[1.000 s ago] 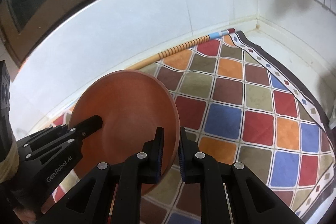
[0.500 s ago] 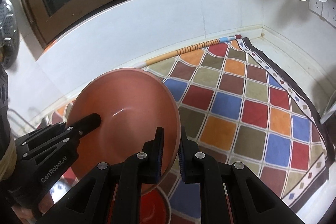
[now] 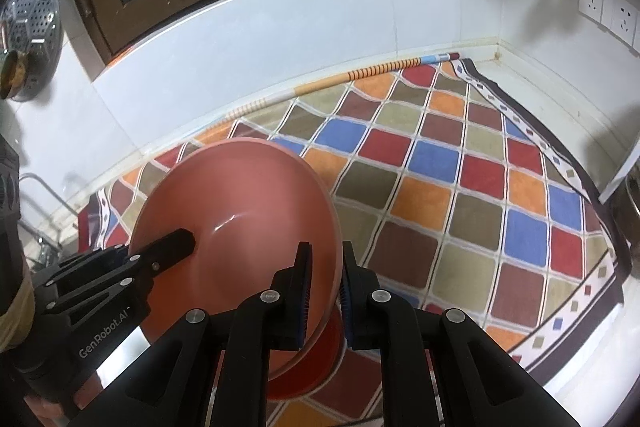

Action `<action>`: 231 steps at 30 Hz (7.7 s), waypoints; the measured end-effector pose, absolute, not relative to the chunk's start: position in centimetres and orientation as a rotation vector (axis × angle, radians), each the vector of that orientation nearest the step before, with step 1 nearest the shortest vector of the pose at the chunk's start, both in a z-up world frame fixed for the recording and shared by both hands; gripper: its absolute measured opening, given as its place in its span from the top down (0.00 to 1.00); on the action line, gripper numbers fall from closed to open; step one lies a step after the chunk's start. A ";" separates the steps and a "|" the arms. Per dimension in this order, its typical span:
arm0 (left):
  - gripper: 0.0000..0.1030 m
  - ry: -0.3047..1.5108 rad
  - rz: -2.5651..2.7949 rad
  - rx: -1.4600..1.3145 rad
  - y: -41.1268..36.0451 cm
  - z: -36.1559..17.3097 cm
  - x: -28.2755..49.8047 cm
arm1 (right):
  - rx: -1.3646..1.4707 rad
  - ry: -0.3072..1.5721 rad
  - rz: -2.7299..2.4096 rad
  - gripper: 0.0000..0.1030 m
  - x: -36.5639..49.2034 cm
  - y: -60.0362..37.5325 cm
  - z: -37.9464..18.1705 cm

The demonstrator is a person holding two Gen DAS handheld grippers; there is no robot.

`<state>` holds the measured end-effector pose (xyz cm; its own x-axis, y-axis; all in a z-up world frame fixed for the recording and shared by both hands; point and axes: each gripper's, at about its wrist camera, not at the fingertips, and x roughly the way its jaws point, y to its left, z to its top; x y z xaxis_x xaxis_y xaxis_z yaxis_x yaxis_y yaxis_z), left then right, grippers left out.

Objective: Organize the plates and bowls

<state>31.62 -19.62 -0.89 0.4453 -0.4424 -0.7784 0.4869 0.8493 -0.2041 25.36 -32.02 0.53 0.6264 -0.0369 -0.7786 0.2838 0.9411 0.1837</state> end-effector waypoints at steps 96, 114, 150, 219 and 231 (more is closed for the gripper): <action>0.55 1.216 -0.561 -0.003 -19.1 -9.1 31.9 | 0.509 1.099 -0.161 0.51 24.6 -31.7 -9.5; 0.64 1.243 -0.541 -0.014 -19.1 -8.8 32.1 | 0.579 1.151 -0.220 0.60 25.1 -31.4 -9.3; 0.64 1.091 -0.363 -0.182 -1.7 -3.7 29.3 | 0.423 1.076 -0.027 0.61 25.2 -17.3 -4.2; 0.14 0.792 -0.140 -0.049 6.4 -1.2 18.3 | 0.222 0.935 0.066 0.33 18.5 -7.9 -2.2; 0.10 0.731 -0.048 -0.012 3.7 -0.9 9.1 | 0.038 0.743 0.030 0.30 9.9 -10.3 -0.3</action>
